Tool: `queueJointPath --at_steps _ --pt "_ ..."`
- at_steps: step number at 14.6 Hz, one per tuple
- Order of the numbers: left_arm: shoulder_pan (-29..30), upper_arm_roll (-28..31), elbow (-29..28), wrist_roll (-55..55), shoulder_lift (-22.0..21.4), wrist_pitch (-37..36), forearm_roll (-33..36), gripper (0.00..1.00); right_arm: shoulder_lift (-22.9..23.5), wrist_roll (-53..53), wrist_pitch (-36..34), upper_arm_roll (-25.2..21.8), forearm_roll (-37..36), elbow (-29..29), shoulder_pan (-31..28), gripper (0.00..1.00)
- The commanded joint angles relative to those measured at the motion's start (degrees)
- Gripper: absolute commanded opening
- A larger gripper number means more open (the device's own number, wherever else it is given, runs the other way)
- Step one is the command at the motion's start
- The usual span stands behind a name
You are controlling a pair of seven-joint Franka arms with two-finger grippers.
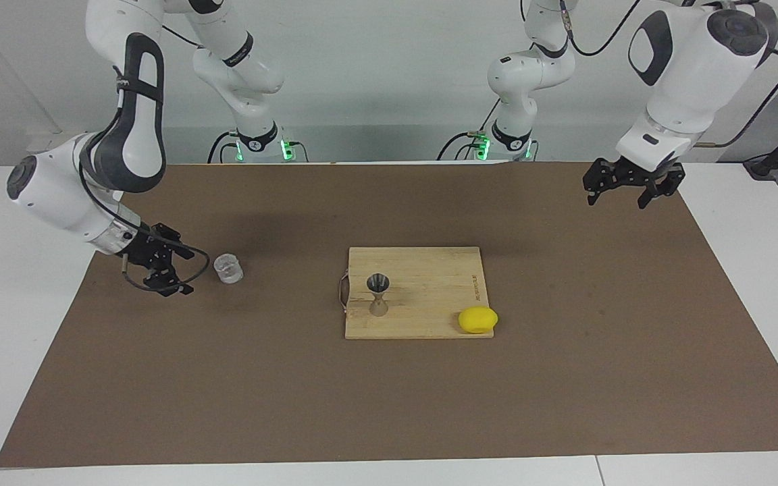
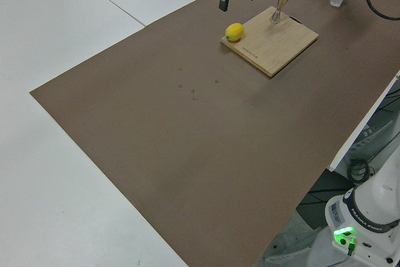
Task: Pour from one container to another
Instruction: 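Lower the open right gripper around the clear glass cup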
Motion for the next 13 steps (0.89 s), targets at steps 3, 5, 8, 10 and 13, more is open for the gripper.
queueJointPath --at_steps 3,5,8,10,13 --pt "-5.18 6.84 -2.22 0.42 -1.18 0.92 -1.33 1.00 1.79 0.18 0.56 0.64 4.54 -1.00 -2.46 1.00" --pt "-5.27 6.84 -2.84 0.33 -1.27 2.25 -1.33 1.00 1.79 -1.49 0.30 0.64 4.54 -1.87 -2.46 1.00" --pt "-4.05 6.84 -3.11 0.33 -1.28 4.62 -3.96 1.00 1.35 -2.63 -0.58 0.64 4.54 -3.02 -3.08 1.00" --pt "-3.68 6.84 -2.41 0.95 -1.19 5.15 -4.85 1.00 1.26 -3.43 -0.50 0.64 4.54 -3.37 -3.08 1.00" --pt "-4.04 6.32 -1.27 0.60 -1.01 4.28 -4.32 1.00 0.91 -3.61 -0.50 0.64 4.54 -4.16 -3.08 1.00"
